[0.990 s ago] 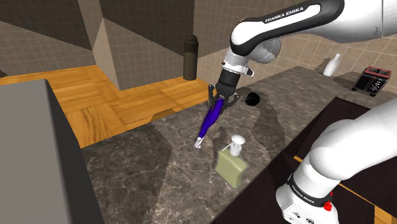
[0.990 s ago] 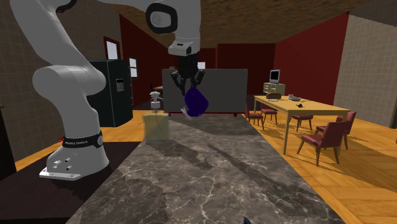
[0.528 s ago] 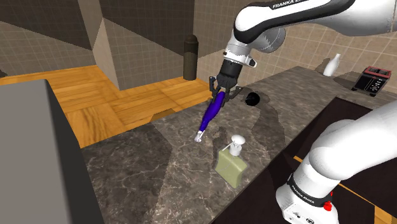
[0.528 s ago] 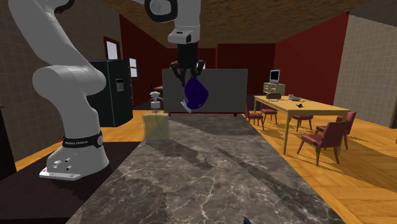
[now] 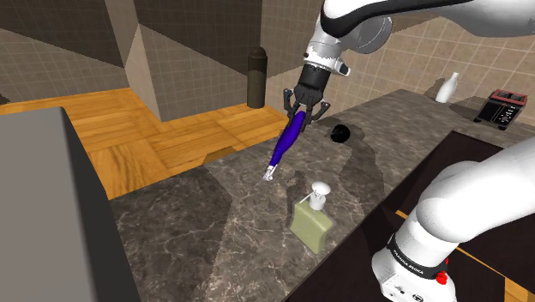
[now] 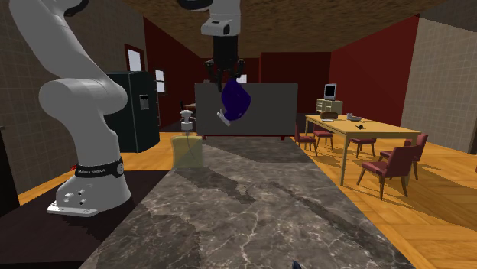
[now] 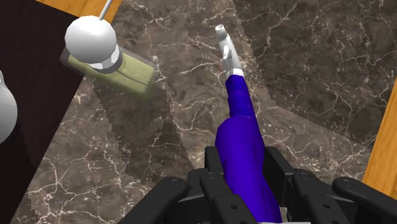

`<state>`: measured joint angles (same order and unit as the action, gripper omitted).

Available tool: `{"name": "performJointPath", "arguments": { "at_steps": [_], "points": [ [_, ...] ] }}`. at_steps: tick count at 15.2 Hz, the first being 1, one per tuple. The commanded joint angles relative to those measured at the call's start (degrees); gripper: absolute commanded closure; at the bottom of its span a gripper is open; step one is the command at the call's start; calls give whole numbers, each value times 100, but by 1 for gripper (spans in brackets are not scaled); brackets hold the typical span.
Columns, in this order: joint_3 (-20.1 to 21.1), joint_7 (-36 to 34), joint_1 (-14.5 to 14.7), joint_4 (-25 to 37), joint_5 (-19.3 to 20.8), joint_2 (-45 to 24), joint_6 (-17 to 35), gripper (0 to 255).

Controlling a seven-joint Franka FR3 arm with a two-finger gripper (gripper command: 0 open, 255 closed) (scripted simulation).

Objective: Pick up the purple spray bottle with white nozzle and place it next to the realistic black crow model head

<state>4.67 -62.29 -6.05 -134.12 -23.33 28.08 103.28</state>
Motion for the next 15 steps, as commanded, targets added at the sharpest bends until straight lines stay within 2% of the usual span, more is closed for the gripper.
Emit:
{"name": "performJointPath", "arguments": {
  "at_steps": [1, 15],
  "points": [
    [-18, -47, -7, 154, 24, 12, -161, 255],
    [-104, -380, -17, 1254, 120, -47, -1152, 255]
  ]
}}
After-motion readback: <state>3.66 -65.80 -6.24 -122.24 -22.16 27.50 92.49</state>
